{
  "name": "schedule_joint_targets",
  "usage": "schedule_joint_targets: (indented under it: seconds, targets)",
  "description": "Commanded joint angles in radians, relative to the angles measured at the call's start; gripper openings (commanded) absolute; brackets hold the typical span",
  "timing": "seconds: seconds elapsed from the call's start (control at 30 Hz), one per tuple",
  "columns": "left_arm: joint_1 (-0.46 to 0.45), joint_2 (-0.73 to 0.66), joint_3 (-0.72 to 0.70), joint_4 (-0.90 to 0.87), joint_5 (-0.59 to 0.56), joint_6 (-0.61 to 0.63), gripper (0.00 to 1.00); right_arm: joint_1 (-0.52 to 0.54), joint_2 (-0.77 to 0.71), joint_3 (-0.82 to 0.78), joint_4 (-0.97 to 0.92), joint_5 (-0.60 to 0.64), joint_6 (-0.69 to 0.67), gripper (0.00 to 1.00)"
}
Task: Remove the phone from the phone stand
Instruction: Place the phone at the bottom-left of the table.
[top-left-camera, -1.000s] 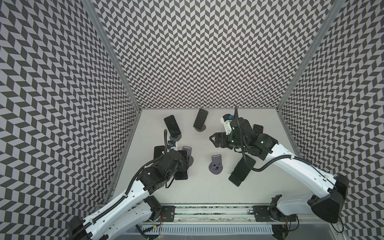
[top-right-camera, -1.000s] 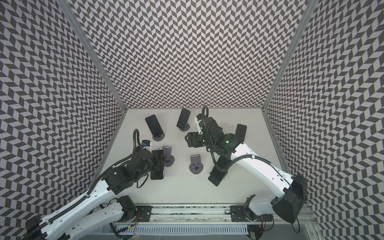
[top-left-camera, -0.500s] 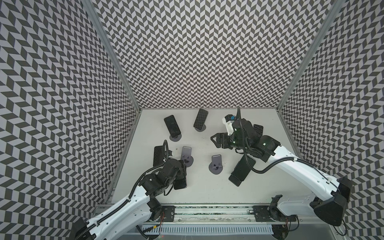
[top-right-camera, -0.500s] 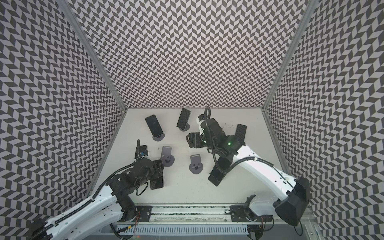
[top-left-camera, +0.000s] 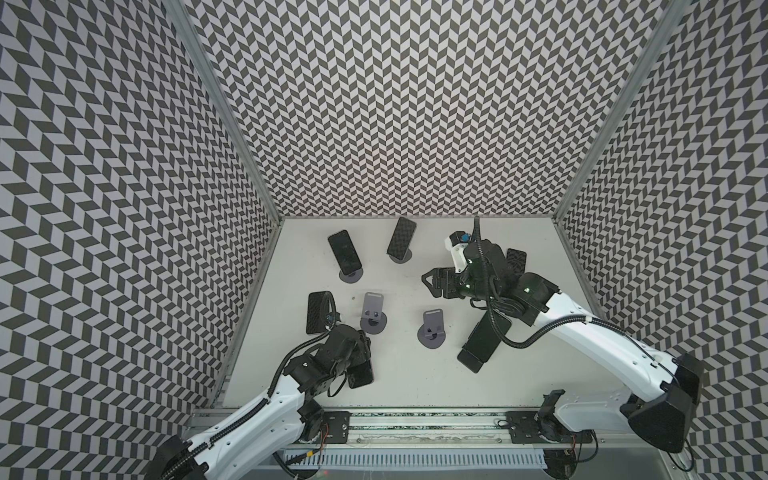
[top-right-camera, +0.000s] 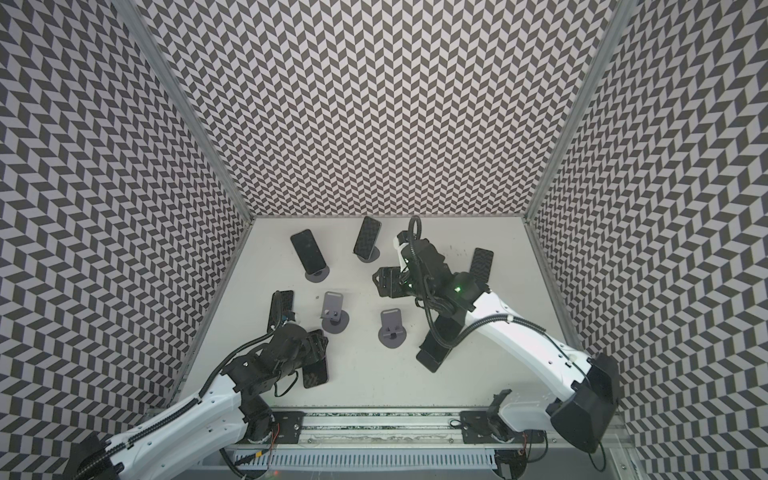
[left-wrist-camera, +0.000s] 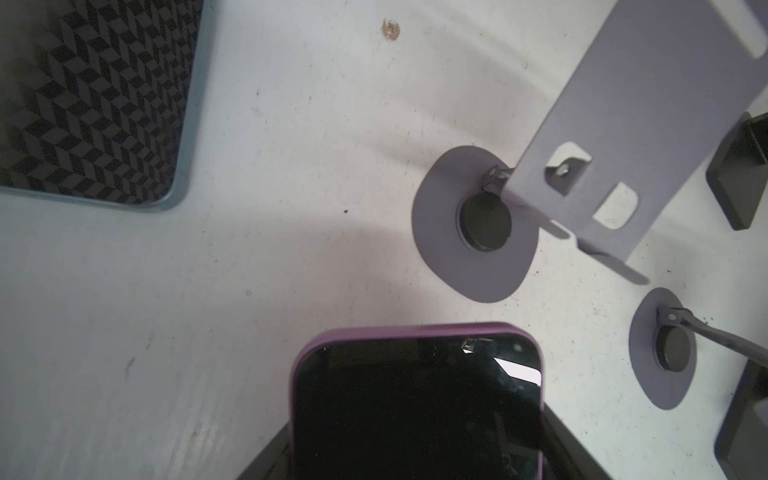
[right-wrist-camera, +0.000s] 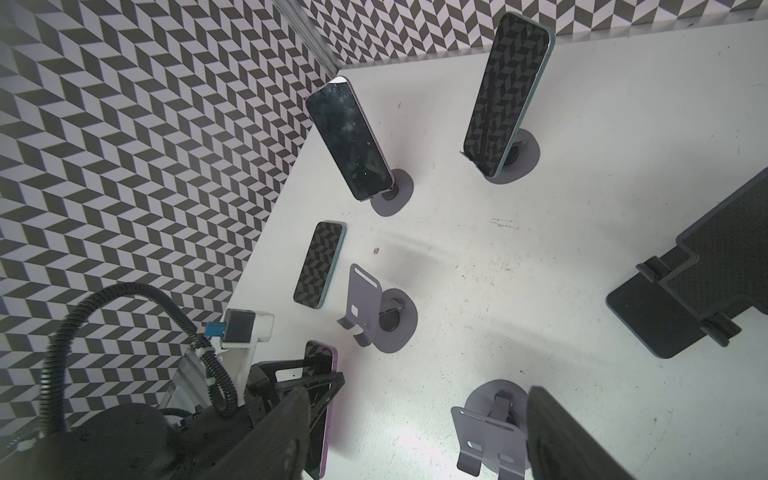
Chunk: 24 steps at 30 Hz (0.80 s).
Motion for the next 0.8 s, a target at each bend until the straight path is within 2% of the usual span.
schedule_joint_targets:
  seconds: [0.0, 0.3, 0.5, 0.77]
  targets:
    - [0.027, -0.011, -0.019, 0.060, -0.003, -0.037, 0.43, 0.006, -0.019, -0.011, 0.065, 0.018, 0.008, 0.80]
    - [0.098, 0.000, -0.044, 0.092, 0.016, 0.020, 0.43, 0.006, -0.029, -0.012, 0.081, 0.055, 0.013, 0.79]
    - [0.100, 0.051, -0.041, 0.106, 0.032, 0.039, 0.44, 0.007, -0.025, -0.027, 0.096, 0.043, 0.021, 0.80]
    - [0.100, 0.035, -0.058, 0.111, 0.024, 0.028, 0.46, 0.006, -0.022, -0.033, 0.104, 0.038, 0.025, 0.80]
